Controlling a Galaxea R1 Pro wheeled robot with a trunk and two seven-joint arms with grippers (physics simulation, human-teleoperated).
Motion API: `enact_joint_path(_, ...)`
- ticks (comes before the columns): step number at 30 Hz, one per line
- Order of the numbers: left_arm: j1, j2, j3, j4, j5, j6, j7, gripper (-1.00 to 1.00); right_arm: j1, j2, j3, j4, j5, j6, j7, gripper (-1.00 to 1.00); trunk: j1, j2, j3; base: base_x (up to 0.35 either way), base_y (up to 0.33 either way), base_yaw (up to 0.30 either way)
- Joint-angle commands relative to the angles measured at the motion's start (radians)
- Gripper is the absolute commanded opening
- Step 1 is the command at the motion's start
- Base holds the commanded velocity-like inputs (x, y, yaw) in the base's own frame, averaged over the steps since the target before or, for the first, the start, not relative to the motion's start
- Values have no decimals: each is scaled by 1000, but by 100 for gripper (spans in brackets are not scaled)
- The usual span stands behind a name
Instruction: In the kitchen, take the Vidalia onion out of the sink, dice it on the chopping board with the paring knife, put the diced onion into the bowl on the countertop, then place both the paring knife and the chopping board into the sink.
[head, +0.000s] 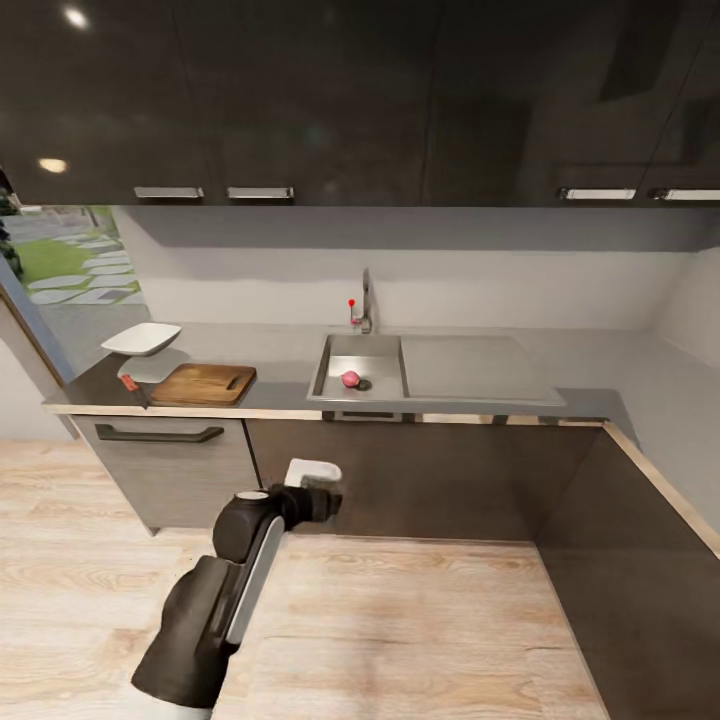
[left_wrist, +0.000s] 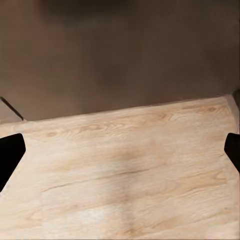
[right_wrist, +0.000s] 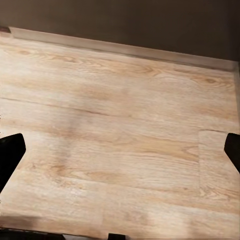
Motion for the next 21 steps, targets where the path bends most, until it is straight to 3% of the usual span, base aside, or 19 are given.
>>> enact_joint_path(1,-42,0,-1,14,22,5,9,100,0,1,-5,1,5,-3,7,100,1,-2,-2,0,0,0)
enact_joint_path(2,-78,-1,-2,31,38,6,9,100,0,1,-5,4,5,-3,7,100,1,-2,-2,0,0,0)
enact_joint_path(3,-149,-1,-2,72,78,7,9,100,0,1,-5,9,5,-3,7,100,1,-2,-2,0,0,0)
enact_joint_path(4,-182,-1,-2,96,101,7,9,100,0,1,-5,11,5,-3,7,100,1,-2,-2,0,0,0)
enact_joint_path(8,-378,-2,-3,267,268,5,20,100,0,1,-5,19,5,-3,6,100,1,-2,-2,0,0,0)
enact_joint_path(9,-473,-3,-3,344,312,4,45,100,0,1,-5,20,5,-3,6,100,1,-2,-2,0,0,0)
enact_joint_path(14,-593,-4,-3,464,338,1,84,100,0,1,-5,30,5,-3,5,100,1,-2,-2,0,0,0)
enact_joint_path(21,-623,2,-5,492,339,1,117,100,0,1,-5,39,5,-4,5,100,1,-2,-2,0,0,0)
